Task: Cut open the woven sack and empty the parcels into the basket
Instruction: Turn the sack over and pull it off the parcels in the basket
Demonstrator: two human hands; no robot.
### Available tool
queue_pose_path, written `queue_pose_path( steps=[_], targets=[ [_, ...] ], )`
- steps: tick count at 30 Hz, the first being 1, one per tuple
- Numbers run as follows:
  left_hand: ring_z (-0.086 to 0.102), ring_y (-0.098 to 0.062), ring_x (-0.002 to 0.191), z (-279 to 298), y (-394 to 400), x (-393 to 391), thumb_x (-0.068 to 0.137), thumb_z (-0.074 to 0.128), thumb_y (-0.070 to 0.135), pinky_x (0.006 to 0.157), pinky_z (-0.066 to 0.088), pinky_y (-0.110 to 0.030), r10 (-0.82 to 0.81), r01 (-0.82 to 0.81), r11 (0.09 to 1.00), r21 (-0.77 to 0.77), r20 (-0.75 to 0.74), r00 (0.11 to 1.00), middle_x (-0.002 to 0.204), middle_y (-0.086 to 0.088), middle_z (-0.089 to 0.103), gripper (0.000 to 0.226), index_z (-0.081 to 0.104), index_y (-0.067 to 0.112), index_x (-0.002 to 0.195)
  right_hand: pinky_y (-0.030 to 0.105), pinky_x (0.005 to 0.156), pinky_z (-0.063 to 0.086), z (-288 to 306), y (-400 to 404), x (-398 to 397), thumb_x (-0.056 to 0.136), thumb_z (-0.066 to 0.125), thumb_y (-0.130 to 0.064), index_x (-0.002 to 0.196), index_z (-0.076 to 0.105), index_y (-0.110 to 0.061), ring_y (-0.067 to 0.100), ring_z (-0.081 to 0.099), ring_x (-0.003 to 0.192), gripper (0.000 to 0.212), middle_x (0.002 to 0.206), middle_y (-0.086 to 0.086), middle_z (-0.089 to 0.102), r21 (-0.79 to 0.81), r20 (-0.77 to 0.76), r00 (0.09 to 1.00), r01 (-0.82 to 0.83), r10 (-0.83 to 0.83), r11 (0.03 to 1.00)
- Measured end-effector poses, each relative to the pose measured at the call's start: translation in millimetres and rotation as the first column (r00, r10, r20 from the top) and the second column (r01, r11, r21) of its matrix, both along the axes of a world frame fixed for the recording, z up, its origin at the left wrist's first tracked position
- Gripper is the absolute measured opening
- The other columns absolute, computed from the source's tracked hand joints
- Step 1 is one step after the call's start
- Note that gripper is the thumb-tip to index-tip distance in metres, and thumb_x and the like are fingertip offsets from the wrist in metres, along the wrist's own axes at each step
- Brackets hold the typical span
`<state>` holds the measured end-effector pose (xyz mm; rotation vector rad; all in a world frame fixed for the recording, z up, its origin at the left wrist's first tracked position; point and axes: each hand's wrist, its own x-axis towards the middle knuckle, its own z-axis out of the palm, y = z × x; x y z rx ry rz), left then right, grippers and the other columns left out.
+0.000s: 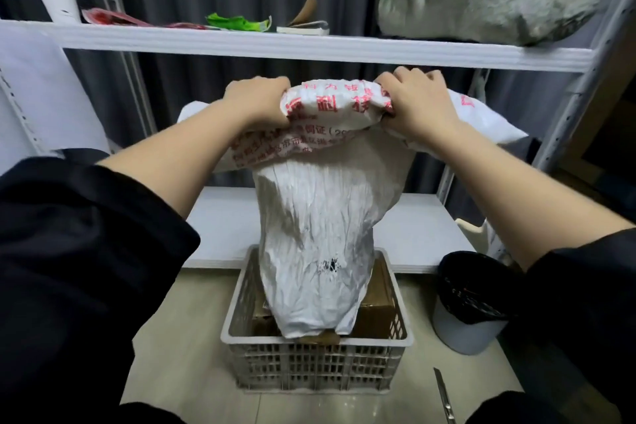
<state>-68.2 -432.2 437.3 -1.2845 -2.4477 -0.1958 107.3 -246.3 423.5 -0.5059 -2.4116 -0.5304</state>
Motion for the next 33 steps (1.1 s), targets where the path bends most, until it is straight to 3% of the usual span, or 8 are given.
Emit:
queue_pose_path(
  steps=[4,8,14,21,24,28,33],
  targets=[
    [0.058,-0.033,0.099,-1.9,1.5,-3.0,0.078,0.057,0.036,0.074,0.036,-0.037,-0.002,0.002,0.999,0.037,-0.018,1.0,0.108,-0.007,0.063,0.036,0.049,0.023,0.11,0.04,0.076,0.032,-0.8,1.8,-4.4,0.075,0.064,-0.036,0.115,0.054,-0.015,0.034,0.054,0.096,0.046,0.104,0.012,0.058,0.008,-0.052,0.999,0.005,-0.004,1.0],
    [0.059,-0.029,0.096,5.4,-2.1,-6.3,0.078,0.058,0.038,0.075,0.039,-0.035,0.004,-0.008,0.999,0.041,0.093,0.996,0.104,-0.002,0.065,0.032,0.053,0.029,0.107,0.039,0.076,0.032,2.9,5.3,-8.9,0.075,0.063,-0.042,0.111,0.054,-0.017,0.032,0.054,0.095,0.045,0.102,0.009,0.059,-0.021,-0.048,0.999,-0.011,0.01,1.0],
    [0.057,-0.034,0.099,42.9,-5.2,0.1,0.077,0.056,0.031,0.077,0.04,-0.038,-0.007,0.008,0.988,0.152,-0.005,1.0,0.106,-0.007,0.065,0.027,0.055,0.022,0.103,0.043,0.083,0.035,42.2,-3.0,0.0,0.075,0.062,-0.039,0.114,0.053,-0.014,0.035,0.053,0.105,0.047,0.111,0.013,0.057,-0.016,-0.1,0.995,-0.023,0.021,1.0],
    [0.057,-0.035,0.106,79.4,-6.4,17.6,0.079,0.051,0.028,0.094,0.037,-0.045,0.068,-0.031,0.951,0.309,-0.111,0.991,0.11,-0.009,0.065,0.043,0.053,0.025,0.121,0.044,0.086,0.034,82.3,-4.4,11.9,0.074,0.064,-0.043,0.116,0.051,-0.017,0.035,0.052,0.105,0.051,0.114,0.013,0.056,0.06,-0.226,0.974,-0.002,0.016,0.998],
    [0.057,-0.036,0.105,72.3,-1.2,17.4,0.079,0.051,0.028,0.094,0.036,-0.046,0.079,-0.029,0.95,0.31,-0.149,0.986,0.111,-0.011,0.064,0.043,0.051,0.023,0.122,0.044,0.084,0.034,74.9,-1.7,11.0,0.076,0.063,-0.033,0.117,0.05,-0.015,0.034,0.051,0.105,0.046,0.114,0.013,0.055,0.079,-0.251,0.968,0.038,-0.017,0.996],
    [0.057,-0.038,0.106,42.3,1.9,12.8,0.078,0.051,0.027,0.088,0.041,-0.044,0.053,-0.02,0.968,0.25,-0.127,0.991,0.113,-0.013,0.064,0.04,0.052,0.021,0.117,0.044,0.082,0.033,45.3,-0.6,8.0,0.077,0.062,-0.03,0.116,0.051,-0.014,0.036,0.052,0.102,0.044,0.111,0.015,0.055,0.061,-0.175,0.984,0.028,-0.017,0.998],
    [0.056,-0.039,0.109,25.0,-0.1,14.6,0.077,0.052,0.022,0.089,0.039,-0.044,0.086,-0.016,0.932,0.361,-0.181,0.98,0.117,-0.013,0.062,0.042,0.054,0.019,0.118,0.042,0.078,0.034,28.0,0.9,9.5,0.078,0.058,-0.035,0.116,0.054,-0.018,0.033,0.052,0.096,0.042,0.106,0.011,0.057,0.123,-0.278,0.96,0.038,-0.002,0.992]
  ],
)
